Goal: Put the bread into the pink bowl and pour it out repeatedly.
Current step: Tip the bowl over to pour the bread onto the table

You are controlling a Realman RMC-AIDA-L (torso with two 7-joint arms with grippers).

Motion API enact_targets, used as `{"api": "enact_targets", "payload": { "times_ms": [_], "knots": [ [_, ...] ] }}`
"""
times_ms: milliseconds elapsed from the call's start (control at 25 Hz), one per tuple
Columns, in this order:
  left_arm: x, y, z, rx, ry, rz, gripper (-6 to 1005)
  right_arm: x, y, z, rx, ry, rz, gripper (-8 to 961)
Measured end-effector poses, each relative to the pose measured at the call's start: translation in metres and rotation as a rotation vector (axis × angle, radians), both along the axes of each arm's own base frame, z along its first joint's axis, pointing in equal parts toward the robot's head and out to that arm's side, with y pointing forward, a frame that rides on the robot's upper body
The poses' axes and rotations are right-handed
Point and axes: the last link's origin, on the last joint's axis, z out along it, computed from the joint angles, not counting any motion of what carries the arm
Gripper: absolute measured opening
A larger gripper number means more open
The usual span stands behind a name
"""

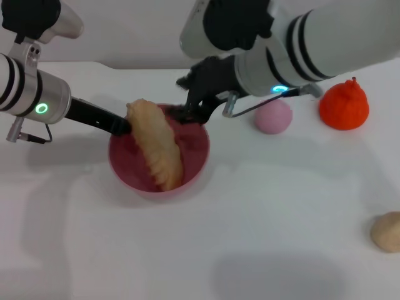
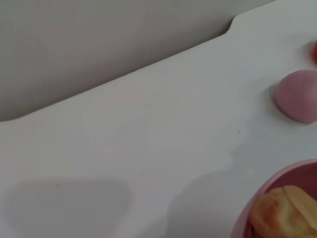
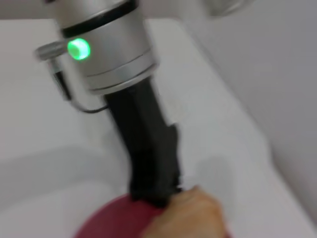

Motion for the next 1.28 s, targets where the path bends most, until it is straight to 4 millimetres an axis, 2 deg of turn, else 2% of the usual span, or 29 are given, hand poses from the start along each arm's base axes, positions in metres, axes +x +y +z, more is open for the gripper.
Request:
{"api": "enact_targets", "payload": {
  "times_ms": [120, 280, 520, 800, 1040, 1280],
  "knots": [
    [0.0, 0.0, 0.0, 0.004, -0.004, -0.002, 46, -0.006, 0.002, 0.017, 0.121, 0.046, 0.063, 518],
    [0.001, 0.001, 0.0, 0.01, -0.003, -0.006, 45, -0.014, 0.002, 0.051, 0.318, 0.205, 0.129, 518],
    [0.002, 0.003, 0.0, 0.017, -0.006, -0.012, 45, 0.01, 0.006, 0.086, 0.578, 0.448, 0.095, 518],
    [0.006, 0.005, -0.002, 0.029, -0.02, -0.022, 45, 0.051, 0.015, 0.104, 0.752, 0.675, -0.068, 519],
    [0.008, 0.005, -0.007, 0.033, -0.04, -0.028, 46, 0.087, 0.012, 0.115, 0.916, 0.8, -0.189, 519],
    [0.011, 0.005, -0.013, 0.042, -0.068, -0.039, 46, 0.103, 0.012, 0.114, 1.094, 0.897, -0.19, 518]
  ]
}}
